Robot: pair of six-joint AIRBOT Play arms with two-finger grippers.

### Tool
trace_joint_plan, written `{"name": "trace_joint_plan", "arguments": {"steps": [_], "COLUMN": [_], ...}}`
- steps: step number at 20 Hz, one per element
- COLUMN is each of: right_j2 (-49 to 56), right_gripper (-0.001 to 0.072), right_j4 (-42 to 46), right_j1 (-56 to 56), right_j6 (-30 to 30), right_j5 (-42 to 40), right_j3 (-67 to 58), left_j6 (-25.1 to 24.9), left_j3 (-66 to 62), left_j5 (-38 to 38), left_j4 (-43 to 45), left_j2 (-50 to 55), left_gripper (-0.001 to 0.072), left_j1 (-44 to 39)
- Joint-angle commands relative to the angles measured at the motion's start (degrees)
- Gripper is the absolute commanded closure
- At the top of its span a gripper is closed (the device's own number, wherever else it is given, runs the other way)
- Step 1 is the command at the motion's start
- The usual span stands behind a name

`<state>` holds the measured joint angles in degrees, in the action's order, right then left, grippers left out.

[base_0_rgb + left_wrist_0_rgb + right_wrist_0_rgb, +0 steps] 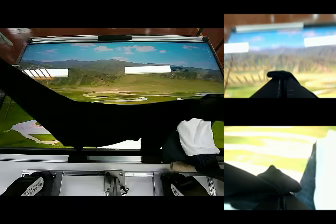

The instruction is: Fold the shirts.

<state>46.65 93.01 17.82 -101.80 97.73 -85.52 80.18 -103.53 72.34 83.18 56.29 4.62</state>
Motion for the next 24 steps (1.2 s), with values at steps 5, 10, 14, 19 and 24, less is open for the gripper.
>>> {"name": "trace_joint_plan", "arguments": {"steps": [5, 10, 14, 19, 24], "right_j2": [9.05, 19.58, 21.27, 21.29, 21.29], "right_gripper": [0.0652, 0.0651, 0.0651, 0.0651, 0.0651], "right_j4": [-2.54, -5.97, -7.21, -6.93, -6.97], "right_j1": [0.02, 0.02, 0.02, 0.02, 0.02], "right_j6": [-5.62, -9.01, -8.44, -4.72, -4.15], "right_j5": [-30.36, -43.6, -40.48, -33.05, -31.65], "right_j3": [27.96, 27.96, 27.96, 27.98, 27.96], "left_j6": [0.04, 4.13, -0.83, 0.83, -1.27], "left_j3": [14.29, 14.32, 14.12, 24.92, 54.88], "left_j5": [2.27, 4.9, 15.5, 18.64, 5.9], "left_j4": [0.13, -5.29, -6.23, -12.68, -22.45], "left_j2": [18.75, 31.1, 32.09, 25.88, 13.9], "left_gripper": [0.0675, 0.0172, 0.0055, 0.0115, 0.0079], "left_j1": [0.07, 0.07, 0.72, 4.42, 3.91]}}
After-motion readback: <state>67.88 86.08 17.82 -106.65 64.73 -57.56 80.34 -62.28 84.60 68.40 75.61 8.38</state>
